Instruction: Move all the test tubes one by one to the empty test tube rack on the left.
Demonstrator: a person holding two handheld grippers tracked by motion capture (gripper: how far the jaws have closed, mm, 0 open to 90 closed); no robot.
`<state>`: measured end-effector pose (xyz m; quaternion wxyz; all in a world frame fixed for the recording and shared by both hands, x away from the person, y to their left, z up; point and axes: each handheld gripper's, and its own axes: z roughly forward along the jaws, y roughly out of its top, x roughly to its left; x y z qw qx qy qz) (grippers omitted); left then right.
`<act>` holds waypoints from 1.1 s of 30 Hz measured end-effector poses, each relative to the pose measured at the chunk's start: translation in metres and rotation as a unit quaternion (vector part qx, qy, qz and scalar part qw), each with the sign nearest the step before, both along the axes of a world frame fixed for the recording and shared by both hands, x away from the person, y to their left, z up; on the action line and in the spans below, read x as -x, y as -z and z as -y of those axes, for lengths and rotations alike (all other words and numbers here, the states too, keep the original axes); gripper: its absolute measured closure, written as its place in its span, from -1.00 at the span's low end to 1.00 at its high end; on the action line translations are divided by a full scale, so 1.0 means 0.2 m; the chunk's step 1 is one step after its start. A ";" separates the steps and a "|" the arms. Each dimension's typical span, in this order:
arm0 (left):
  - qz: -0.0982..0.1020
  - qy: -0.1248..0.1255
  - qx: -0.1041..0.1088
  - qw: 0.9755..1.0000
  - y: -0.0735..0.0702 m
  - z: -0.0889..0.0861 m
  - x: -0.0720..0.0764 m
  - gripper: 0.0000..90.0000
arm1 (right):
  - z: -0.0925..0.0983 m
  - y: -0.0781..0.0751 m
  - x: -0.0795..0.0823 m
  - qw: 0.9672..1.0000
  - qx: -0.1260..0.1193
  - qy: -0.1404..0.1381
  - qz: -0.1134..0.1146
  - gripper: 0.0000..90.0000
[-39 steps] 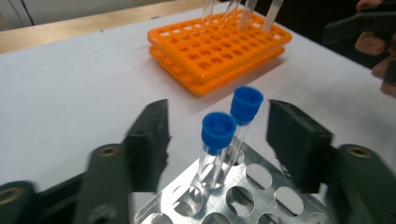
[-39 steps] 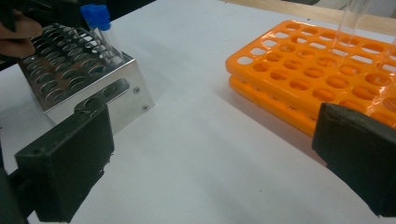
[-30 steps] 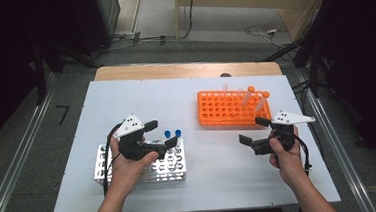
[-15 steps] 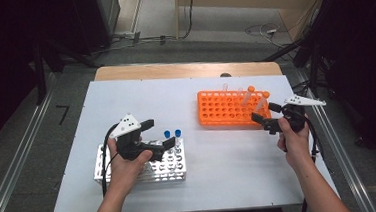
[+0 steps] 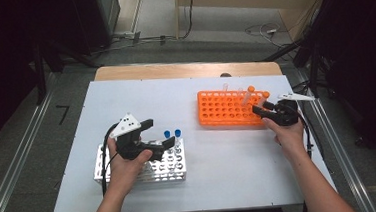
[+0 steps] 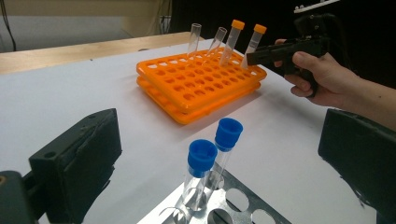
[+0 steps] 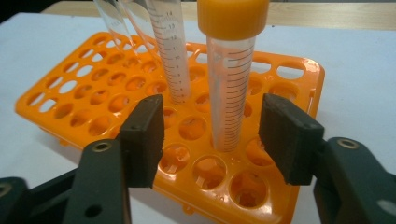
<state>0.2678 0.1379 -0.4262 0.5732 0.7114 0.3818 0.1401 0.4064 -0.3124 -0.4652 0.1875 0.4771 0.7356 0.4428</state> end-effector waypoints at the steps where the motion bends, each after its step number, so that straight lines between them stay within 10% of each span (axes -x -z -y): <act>1: 0.000 -0.001 0.000 1.000 0.00 0.00 0.00 -1.00 | 0.00 0.00 0.00 1.000 0.000 0.000 0.000 -0.05; 15: -0.004 -0.003 -0.003 1.000 0.00 0.00 0.00 -1.00 | -0.06 0.05 -0.03 0.999 0.027 0.030 0.026 0.60; 33: 0.000 0.002 -0.005 1.000 -0.01 0.02 0.01 -1.00 | -0.03 -0.10 0.08 0.998 -0.019 0.011 0.062 0.61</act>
